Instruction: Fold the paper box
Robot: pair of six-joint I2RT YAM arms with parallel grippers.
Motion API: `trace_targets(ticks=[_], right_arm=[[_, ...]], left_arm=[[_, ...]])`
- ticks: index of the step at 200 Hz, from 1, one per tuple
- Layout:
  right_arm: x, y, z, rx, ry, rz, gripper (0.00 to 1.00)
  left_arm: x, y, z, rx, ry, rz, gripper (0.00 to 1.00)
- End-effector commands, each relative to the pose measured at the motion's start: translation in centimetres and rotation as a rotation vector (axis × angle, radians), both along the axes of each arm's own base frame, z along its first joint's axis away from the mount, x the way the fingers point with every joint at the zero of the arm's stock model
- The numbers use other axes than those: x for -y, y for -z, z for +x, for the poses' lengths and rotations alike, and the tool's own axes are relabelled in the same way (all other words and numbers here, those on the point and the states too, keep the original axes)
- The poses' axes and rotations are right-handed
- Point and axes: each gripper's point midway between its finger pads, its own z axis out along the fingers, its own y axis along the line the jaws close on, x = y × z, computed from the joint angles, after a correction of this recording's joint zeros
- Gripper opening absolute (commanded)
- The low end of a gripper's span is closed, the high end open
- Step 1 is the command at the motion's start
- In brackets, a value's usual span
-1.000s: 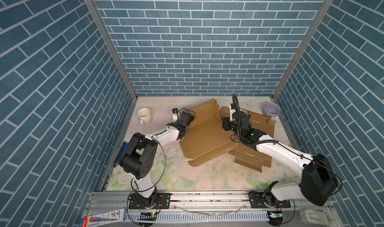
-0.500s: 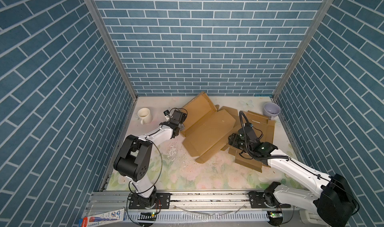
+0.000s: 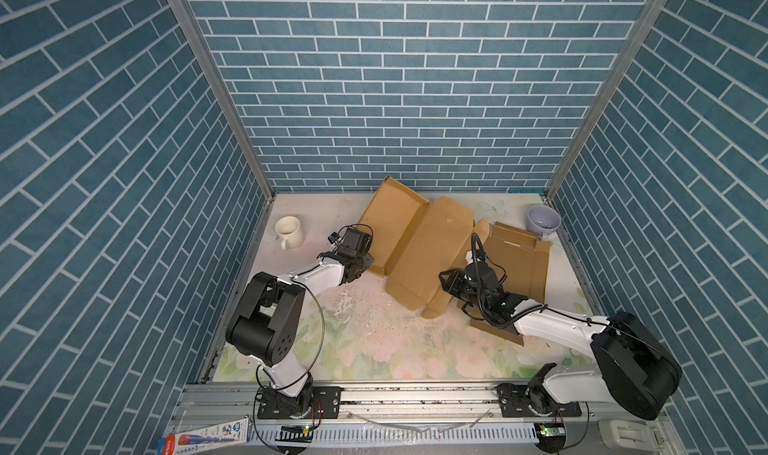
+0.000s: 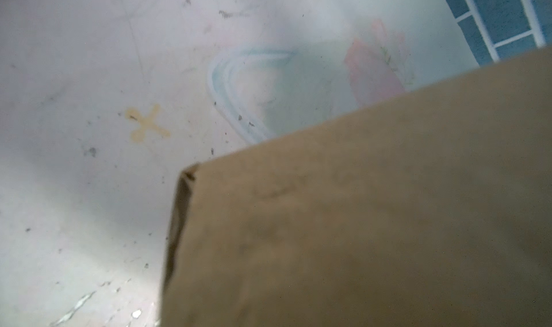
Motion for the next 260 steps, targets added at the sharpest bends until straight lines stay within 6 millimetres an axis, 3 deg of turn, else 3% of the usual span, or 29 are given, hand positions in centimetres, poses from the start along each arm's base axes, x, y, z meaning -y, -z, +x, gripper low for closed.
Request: trace_targets(ticks=[1,26,54,85,122,161,260], right_arm=[[-0.9,-3.1,0.8,0.108,-0.005,0.071,0.38],[-0.5,-4.3,0.9,0.141,-0.012,0.030,0.24],[-0.3,-4.8,0.7,0.136,-0.019,0.006,0.15],[-0.2,-6.0,0.4,0.139,-0.043,-0.020,0.05],[-0.2,-7.4,-0.2,0.133,-0.102,-0.079,0.00],[0.2,-8.0,-0.5,0.104,-0.149,-0.133,0.00],[0.6,-6.2,-0.6,0.052,-0.110,-0.074,0.00]], left_arm=[[0.1,4.4,-4.5,-0.206,0.041,-0.004,0.00],[0.4,4.0,-4.9,-0.205,0.049,-0.029,0.04],[1.0,3.3,-4.9,-0.192,0.069,-0.069,0.12],[1.7,2.0,-4.9,-0.164,0.092,-0.110,0.28],[1.9,-0.3,-5.0,-0.114,0.127,-0.131,0.47],[1.7,-2.4,-5.5,-0.069,0.168,-0.132,0.54],[1.6,2.0,-5.5,-0.113,0.175,-0.136,0.50]])
